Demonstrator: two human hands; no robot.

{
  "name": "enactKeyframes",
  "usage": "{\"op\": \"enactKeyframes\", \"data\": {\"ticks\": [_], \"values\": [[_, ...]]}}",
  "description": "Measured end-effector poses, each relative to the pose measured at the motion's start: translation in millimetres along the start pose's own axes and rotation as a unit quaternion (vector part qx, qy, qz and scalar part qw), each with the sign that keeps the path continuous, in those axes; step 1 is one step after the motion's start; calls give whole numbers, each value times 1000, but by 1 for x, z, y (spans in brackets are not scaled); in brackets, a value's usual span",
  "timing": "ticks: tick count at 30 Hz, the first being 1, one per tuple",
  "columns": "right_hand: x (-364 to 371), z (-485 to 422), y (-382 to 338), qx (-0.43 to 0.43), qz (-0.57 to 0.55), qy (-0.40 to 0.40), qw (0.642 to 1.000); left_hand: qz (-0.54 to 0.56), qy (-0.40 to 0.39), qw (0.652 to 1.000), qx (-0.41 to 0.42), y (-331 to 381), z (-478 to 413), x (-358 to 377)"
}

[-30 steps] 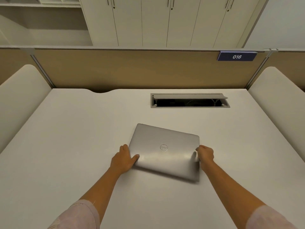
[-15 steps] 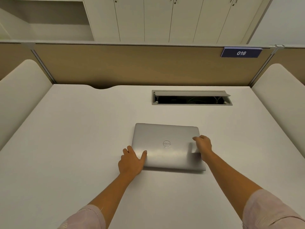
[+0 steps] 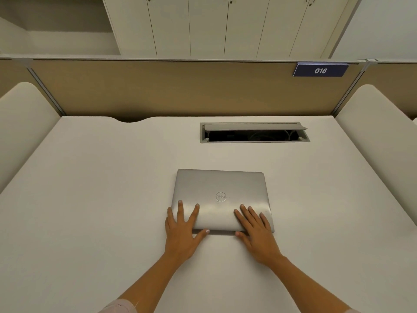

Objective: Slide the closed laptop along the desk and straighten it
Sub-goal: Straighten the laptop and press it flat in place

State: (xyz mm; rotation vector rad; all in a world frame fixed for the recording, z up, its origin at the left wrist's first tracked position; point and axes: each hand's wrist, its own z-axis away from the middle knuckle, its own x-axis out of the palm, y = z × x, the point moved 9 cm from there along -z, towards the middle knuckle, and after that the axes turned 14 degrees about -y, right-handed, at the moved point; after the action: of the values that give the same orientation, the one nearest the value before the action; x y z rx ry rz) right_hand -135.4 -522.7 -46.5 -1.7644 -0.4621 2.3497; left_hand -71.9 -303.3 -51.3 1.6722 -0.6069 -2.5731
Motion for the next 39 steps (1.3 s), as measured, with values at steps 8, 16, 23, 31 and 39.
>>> {"op": "enactKeyframes", "data": {"ticks": [8, 16, 23, 31, 39], "values": [[-2, -3, 11, -7, 21, 5, 1000, -18, -17, 999, -33, 4, -1, 4], [-5, -8, 19, -16, 18, -2, 1000, -8, -11, 999, -41, 10, 0, 6], [-3, -10, 17, -17, 17, -3, 1000, -17, -11, 999, -37, 9, 0, 7], [-2, -7, 20, -8, -5, 8, 1000, -16, -29, 999, -33, 14, -5, 13], [11, 4, 4, 31, -32, 36, 998, -18, -40, 999, -17, 5, -3, 9]]}}
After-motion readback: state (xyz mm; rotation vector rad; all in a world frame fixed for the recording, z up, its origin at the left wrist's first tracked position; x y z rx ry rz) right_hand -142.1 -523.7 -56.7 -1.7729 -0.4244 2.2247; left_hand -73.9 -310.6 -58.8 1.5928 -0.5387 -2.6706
